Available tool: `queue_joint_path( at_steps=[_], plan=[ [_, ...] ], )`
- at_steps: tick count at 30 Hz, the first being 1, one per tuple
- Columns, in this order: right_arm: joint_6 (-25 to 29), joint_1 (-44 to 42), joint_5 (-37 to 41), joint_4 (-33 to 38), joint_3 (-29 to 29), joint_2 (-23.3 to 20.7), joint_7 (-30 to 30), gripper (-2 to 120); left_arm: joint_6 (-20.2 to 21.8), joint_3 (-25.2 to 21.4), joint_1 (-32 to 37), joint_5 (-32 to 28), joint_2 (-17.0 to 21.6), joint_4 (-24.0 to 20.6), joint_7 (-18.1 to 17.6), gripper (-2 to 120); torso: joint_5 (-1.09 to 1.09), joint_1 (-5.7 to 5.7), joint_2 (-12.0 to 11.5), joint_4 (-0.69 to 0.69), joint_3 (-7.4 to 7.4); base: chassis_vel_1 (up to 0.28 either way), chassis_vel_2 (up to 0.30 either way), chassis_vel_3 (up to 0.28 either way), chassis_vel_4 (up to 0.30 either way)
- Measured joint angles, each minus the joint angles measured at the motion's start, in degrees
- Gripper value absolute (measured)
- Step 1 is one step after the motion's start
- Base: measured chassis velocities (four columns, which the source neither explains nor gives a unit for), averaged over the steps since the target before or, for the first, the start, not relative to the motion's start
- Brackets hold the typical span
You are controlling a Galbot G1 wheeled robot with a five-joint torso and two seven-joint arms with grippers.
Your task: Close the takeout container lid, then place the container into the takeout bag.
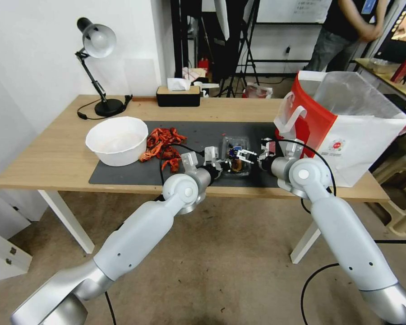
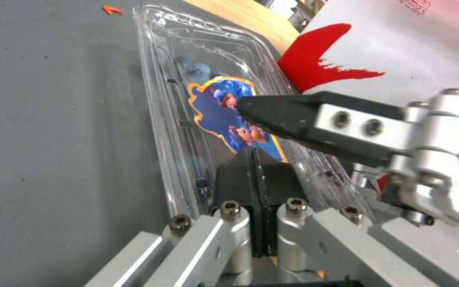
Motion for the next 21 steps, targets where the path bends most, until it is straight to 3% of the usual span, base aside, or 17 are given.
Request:
queue_joint_path(
  at_steps=[3, 8, 21],
  plan=[
    [0.05, 0.35, 1.12, -0.7, -0.01, 0.42, 0.75, 88, -0.06, 0.0, -0.13, -0.05, -0.1, 0.0, -0.01, 0, -0.01, 0.0, 0.0, -0.01, 0.0, 0.0, 0.0, 0.0, 0.0],
    [0.23, 0.87, 2.26, -2.19, 0.03, 1.65, 1.39, 65, -0.13, -0.01, -0.21, -0.12, -0.1, -0.01, -0.01, 0, -0.01, 0.0, 0.01, -0.02, -0.01, 0.0, 0.0, 0.0, 0.0],
    [0.25, 1.1, 2.84, -2.97, -0.11, 2.5, 1.86, 22, -0.16, -0.15, -0.16, -0.44, 0.33, -0.42, 0.0, 0, 0.01, 0.0, 0.01, 0.0, 0.0, 0.0, 0.0, 0.0, 0.0]
  ],
)
